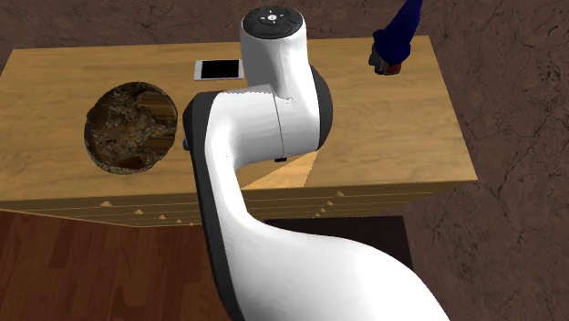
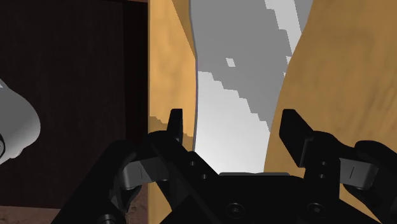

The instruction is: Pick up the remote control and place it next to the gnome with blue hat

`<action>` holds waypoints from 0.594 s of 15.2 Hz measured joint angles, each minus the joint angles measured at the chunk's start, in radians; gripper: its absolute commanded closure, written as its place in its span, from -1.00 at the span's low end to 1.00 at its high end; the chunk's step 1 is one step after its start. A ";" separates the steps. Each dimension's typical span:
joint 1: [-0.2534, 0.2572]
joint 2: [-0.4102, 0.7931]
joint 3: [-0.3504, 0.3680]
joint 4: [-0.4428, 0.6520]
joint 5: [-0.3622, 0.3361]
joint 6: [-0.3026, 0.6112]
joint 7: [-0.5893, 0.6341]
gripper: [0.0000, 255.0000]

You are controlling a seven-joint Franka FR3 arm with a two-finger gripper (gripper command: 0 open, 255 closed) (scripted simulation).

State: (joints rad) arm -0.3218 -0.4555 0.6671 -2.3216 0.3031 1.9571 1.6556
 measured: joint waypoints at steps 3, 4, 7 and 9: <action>-0.001 -0.004 -0.007 0.037 -0.005 -0.040 0.004 1.00; -0.002 -0.005 -0.010 0.048 -0.007 -0.053 0.004 1.00; -0.003 -0.014 -0.022 0.082 -0.010 -0.096 0.003 1.00; -0.002 -0.020 -0.030 0.105 -0.012 -0.125 0.003 1.00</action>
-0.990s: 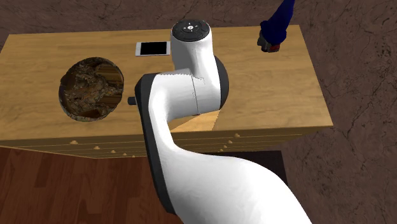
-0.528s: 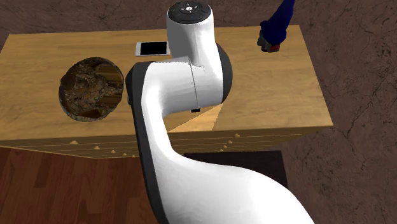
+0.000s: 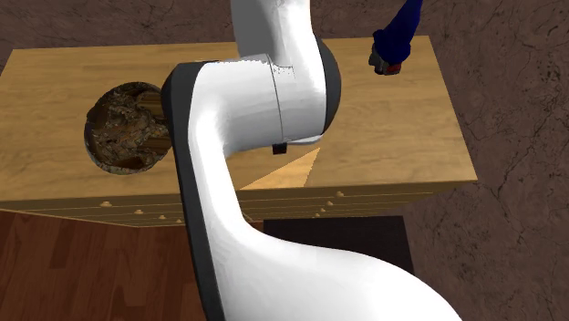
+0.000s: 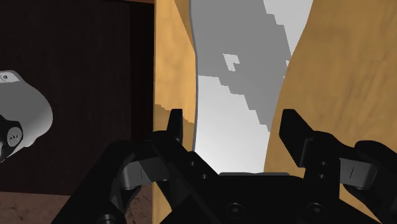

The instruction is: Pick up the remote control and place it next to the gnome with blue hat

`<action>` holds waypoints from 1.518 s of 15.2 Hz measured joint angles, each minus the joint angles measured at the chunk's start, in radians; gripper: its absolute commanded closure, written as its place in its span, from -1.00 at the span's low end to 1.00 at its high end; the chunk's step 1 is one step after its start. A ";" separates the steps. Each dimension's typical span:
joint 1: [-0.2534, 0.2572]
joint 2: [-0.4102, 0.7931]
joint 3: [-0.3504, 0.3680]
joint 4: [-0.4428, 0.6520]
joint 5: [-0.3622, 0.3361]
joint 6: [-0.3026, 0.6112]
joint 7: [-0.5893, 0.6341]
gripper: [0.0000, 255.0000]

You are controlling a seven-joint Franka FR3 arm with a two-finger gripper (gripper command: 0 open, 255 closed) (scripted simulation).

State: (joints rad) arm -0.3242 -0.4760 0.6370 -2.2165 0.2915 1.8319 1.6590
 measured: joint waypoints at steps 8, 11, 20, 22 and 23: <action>-0.009 0.004 -0.020 0.108 -0.016 -0.105 0.007 1.00; -0.012 0.009 -0.025 0.148 -0.022 -0.140 0.010 1.00; -0.022 0.030 -0.040 0.286 -0.040 -0.260 0.023 1.00; -0.026 0.041 -0.041 0.323 -0.046 -0.286 0.027 1.00; -0.027 0.044 -0.042 0.338 -0.048 -0.299 0.028 1.00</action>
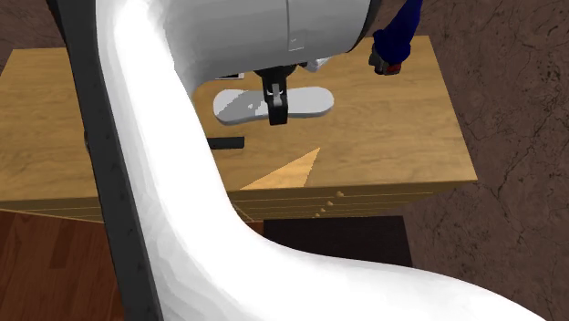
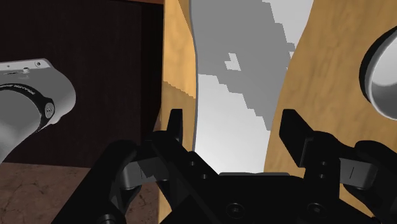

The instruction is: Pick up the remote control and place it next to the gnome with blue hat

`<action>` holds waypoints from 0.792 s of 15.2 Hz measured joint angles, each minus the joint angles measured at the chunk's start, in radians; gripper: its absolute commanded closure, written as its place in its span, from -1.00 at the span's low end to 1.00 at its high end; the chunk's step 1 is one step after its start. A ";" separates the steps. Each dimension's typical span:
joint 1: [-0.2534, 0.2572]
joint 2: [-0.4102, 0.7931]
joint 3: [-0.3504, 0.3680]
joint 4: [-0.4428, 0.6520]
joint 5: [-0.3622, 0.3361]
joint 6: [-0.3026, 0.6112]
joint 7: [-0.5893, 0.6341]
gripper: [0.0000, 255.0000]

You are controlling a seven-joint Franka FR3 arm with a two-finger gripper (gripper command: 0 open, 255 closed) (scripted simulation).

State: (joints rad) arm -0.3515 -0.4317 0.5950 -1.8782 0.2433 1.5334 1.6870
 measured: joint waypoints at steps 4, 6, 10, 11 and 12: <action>-0.005 0.017 -0.001 0.067 -0.009 -0.051 0.009 1.00; -0.009 0.032 0.001 0.108 -0.015 -0.078 0.016 1.00; -0.015 0.056 0.002 0.183 -0.026 -0.131 0.025 1.00; -0.018 0.063 -0.002 0.194 -0.031 -0.137 0.019 1.00; -0.023 0.064 -0.015 0.194 -0.035 -0.138 0.002 1.00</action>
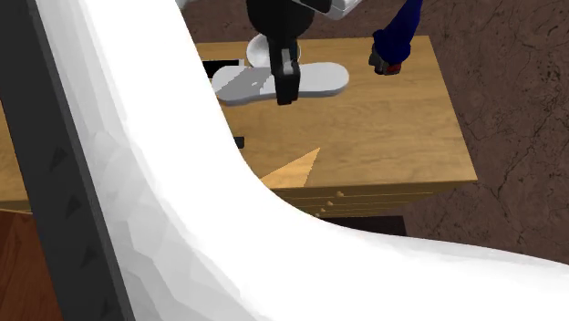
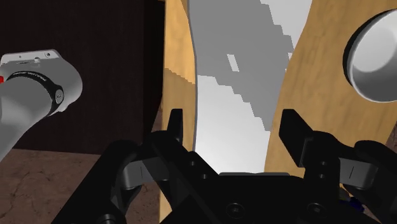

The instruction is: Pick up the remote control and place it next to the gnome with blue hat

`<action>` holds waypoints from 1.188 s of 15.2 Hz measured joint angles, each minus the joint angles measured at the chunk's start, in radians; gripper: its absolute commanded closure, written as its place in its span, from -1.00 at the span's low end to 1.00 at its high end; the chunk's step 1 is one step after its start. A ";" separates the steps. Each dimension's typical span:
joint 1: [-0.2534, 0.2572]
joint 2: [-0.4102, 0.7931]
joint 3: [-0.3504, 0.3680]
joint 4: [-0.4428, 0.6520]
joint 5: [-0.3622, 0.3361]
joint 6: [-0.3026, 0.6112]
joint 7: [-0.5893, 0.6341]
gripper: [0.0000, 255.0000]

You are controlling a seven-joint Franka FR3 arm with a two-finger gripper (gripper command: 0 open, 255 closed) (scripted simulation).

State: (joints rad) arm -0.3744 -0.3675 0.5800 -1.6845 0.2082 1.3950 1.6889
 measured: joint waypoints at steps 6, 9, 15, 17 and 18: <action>-0.041 0.031 -0.088 0.009 -0.039 0.001 -0.128 1.00; -0.067 0.068 -0.131 0.029 -0.067 0.007 -0.198 1.00; -0.116 0.162 -0.195 0.106 -0.118 0.008 -0.311 1.00; -0.130 0.199 -0.212 0.139 -0.134 0.008 -0.342 1.00; -0.139 0.207 -0.224 0.145 -0.139 0.009 -0.363 1.00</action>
State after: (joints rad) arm -0.5134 -0.1604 0.3561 -1.5399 0.0695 1.4042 1.3257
